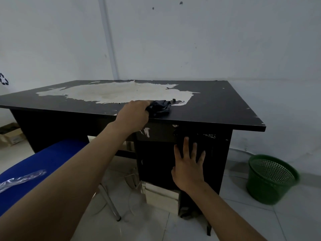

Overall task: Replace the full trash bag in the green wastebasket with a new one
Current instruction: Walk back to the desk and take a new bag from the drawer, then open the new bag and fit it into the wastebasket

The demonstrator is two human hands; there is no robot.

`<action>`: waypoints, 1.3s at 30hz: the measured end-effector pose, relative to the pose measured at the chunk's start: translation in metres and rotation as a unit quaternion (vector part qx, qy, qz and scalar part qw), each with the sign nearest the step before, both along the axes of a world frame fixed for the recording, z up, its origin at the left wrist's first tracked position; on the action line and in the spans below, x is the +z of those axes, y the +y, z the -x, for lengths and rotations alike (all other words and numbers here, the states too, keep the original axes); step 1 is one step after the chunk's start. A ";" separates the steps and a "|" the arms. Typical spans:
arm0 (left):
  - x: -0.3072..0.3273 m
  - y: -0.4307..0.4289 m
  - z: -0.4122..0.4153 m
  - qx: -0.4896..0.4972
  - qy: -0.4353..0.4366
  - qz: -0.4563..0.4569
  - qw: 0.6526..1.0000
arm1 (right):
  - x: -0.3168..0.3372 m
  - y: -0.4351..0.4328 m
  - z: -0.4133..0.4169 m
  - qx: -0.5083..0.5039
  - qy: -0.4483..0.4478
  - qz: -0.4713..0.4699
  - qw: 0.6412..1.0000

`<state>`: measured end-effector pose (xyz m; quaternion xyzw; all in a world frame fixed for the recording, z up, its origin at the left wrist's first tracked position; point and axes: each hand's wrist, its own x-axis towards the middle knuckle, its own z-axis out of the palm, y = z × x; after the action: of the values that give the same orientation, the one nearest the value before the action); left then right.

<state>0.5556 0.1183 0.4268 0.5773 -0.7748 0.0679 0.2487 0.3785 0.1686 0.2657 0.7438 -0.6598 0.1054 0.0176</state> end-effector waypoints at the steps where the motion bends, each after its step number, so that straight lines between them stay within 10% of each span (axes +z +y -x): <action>1: 0.000 0.000 0.000 -0.001 0.005 -0.006 1.000 | 0.007 0.001 0.000 0.006 -0.015 -0.007 1.000; 10: 0.105 0.002 0.000 0.011 0.077 -0.204 0.976 | 0.182 0.039 0.002 0.077 -0.243 -0.072 0.964; 17: 0.303 0.034 0.015 -0.078 0.272 -0.288 0.915 | 0.413 0.033 0.021 -0.065 -0.606 -0.187 0.770; 24: 0.435 0.083 0.012 -0.174 0.402 -0.377 0.816 | 0.535 0.068 0.057 -0.089 -0.717 -0.102 0.684; 39: 0.448 0.090 0.152 -0.062 0.338 -0.173 0.923 | 0.594 0.112 0.212 -0.014 -0.678 -0.066 0.732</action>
<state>0.4035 0.2082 0.8745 0.5507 -0.6787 -0.2816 0.3959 0.1666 0.2805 0.8597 0.4649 -0.5120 0.5378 -0.4823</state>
